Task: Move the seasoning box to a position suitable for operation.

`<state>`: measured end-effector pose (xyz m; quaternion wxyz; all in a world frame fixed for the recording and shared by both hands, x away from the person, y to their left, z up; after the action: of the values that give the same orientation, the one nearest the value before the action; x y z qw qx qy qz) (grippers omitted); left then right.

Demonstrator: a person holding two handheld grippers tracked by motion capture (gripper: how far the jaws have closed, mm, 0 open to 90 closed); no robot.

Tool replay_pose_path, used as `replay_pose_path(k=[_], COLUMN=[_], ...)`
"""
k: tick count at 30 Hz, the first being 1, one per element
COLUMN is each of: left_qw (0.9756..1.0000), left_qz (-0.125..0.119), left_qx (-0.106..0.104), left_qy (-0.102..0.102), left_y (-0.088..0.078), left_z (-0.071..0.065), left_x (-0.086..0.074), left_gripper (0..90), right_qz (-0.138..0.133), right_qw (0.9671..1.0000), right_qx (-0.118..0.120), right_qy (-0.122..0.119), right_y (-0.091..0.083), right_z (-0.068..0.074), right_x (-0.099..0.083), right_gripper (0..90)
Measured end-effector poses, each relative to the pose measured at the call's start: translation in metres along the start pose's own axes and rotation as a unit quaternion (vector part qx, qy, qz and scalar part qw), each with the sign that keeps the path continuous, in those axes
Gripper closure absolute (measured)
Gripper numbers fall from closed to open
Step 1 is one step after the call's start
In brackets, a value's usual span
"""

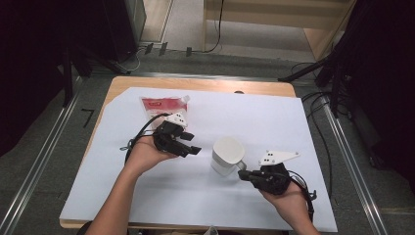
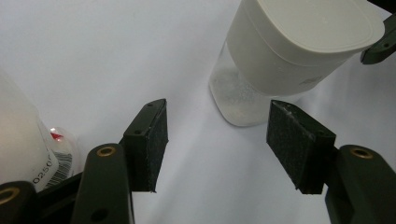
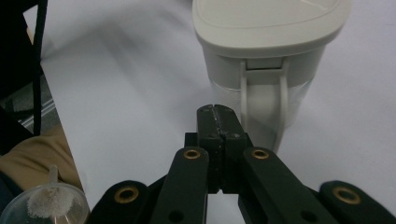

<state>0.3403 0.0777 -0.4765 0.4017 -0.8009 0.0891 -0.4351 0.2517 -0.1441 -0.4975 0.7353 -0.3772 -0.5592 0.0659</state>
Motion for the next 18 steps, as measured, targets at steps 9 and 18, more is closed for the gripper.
replay_pose_path(k=[9,18], left_qw=[0.9999,1.0000], left_qz=[-0.006,-0.007], left_qx=[0.003,-0.002], left_qy=[-0.014,-0.002], left_y=[-0.003,-0.002], left_z=[0.003,0.000], left_x=[0.000,0.000], left_gripper=[40.1,38.5], right_qz=[0.005,0.016], right_qw=[0.9999,0.9999], right_qx=[0.003,-0.005], right_qy=[0.012,0.003], right_y=[0.012,0.013], right_z=[-0.002,-0.005], right_x=[0.000,-0.003], right_gripper=[90.0,90.0])
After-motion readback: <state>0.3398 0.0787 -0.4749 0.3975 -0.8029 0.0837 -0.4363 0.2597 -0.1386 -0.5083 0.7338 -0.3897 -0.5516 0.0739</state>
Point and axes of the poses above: each handheld gripper's, and its own axes: y roughly forward along the jaws, x roughly out of its top, z roughly to its left, the point moved 7 cm from there along y, roughly forward along the jaws, and after that the axes turned 11 degrees about -y, right-handed, at the moved point
